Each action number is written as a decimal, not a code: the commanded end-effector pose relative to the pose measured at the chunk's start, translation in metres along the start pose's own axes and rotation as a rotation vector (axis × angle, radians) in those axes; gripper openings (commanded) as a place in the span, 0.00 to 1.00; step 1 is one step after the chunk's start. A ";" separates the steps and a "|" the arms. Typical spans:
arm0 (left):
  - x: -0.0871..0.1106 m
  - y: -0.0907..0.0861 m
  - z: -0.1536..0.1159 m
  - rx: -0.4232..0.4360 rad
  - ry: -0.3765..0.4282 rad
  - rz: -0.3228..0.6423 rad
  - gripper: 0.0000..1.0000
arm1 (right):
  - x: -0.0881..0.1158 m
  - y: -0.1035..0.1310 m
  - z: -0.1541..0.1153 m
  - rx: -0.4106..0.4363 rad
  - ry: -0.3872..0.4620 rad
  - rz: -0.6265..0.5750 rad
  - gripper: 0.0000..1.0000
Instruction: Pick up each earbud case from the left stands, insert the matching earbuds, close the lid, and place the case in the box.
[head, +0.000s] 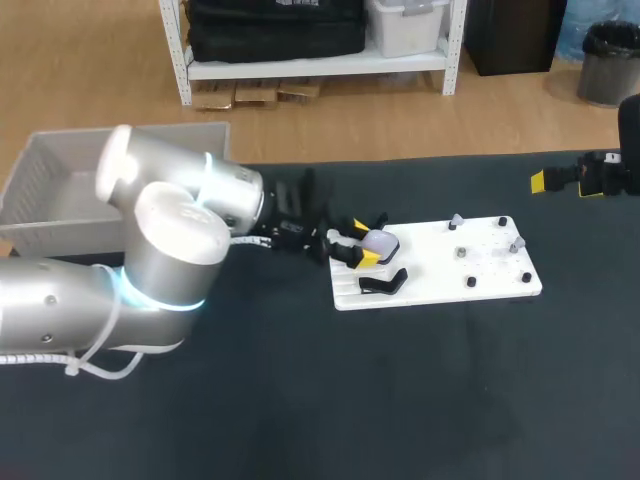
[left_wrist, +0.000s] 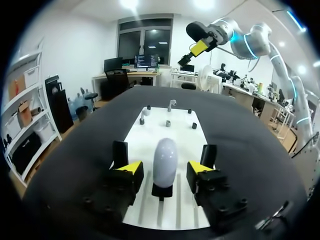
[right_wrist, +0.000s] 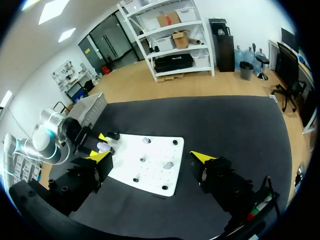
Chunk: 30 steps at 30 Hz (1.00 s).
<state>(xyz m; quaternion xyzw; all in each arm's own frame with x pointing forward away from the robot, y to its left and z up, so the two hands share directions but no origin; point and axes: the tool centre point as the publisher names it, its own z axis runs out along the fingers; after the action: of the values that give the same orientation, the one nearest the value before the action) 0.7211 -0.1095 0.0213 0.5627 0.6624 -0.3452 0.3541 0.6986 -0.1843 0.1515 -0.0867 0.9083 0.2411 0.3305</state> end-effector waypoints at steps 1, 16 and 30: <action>0.001 0.004 0.006 0.006 0.000 -0.008 0.49 | 0.000 -0.001 0.000 -0.002 0.000 -0.001 1.00; 0.002 0.003 0.009 0.016 -0.012 -0.023 0.48 | 0.000 -0.001 0.000 -0.002 0.000 -0.001 1.00; 0.002 0.003 0.012 0.042 -0.025 -0.029 0.16 | 0.000 -0.001 0.000 -0.002 0.000 -0.001 1.00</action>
<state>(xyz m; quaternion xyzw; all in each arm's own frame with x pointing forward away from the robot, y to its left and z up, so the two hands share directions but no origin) 0.7210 -0.1176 0.0154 0.5545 0.6595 -0.3695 0.3480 0.6986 -0.1843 0.1515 -0.0867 0.9084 0.2411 0.3305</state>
